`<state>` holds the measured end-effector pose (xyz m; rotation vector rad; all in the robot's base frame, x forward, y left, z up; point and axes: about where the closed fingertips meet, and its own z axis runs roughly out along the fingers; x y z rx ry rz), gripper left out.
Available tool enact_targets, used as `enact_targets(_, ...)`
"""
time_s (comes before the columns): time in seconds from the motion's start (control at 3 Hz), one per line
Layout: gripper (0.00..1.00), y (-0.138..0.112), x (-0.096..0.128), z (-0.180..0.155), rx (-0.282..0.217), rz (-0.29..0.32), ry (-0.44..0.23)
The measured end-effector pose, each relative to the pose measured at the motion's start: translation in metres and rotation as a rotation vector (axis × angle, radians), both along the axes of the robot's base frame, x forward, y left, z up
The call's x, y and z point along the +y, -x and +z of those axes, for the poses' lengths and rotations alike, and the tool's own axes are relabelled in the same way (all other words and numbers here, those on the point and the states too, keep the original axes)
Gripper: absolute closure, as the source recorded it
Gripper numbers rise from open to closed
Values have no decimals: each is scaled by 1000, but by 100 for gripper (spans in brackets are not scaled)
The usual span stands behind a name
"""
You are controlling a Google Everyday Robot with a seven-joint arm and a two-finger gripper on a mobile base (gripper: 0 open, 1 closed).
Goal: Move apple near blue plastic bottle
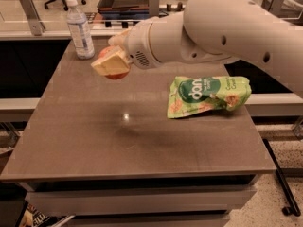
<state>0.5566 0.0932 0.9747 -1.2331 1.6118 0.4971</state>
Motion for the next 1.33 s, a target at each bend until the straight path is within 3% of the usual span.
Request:
enact_targets(0.33, 100, 1, 0, 0, 1, 2, 1)
enact_targets(0.67, 100, -14, 5, 1, -7, -5, 27)
enact_targets(1.33, 100, -92, 17, 11, -68, -21, 52)
